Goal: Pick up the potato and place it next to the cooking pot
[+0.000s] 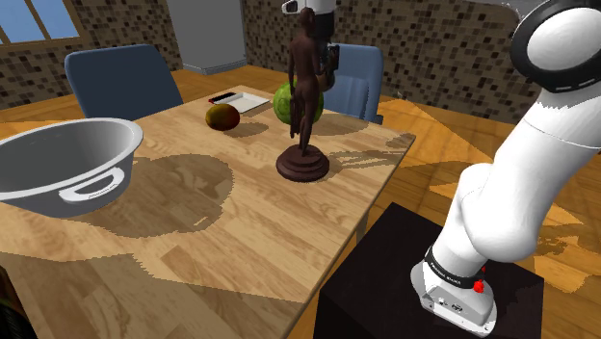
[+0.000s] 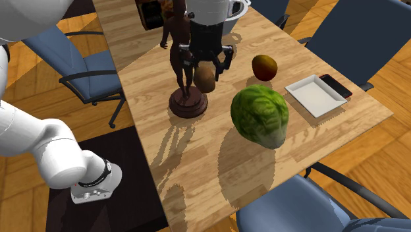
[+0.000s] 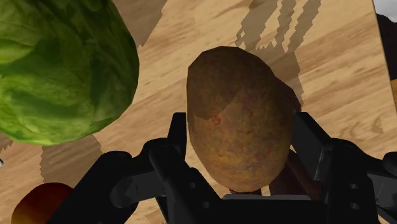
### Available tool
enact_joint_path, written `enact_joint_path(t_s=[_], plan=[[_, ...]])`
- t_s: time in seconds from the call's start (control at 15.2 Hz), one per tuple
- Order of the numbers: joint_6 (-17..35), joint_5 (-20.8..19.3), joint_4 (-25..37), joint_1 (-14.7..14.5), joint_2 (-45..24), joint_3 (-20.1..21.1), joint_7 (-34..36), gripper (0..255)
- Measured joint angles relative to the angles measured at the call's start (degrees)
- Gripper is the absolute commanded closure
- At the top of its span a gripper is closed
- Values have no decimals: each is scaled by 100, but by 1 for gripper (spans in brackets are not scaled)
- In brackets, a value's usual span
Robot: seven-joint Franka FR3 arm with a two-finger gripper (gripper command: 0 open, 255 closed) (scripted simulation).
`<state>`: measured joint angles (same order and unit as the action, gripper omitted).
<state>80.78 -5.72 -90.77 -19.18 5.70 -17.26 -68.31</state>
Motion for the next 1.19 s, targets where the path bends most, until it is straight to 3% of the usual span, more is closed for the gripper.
enact_joint_path(t_s=[0.4,1.19], plan=[[-53,112,28,-355,-26,439,812,255],[-337,406,1035,-1108,-840,1244,2384,255]])
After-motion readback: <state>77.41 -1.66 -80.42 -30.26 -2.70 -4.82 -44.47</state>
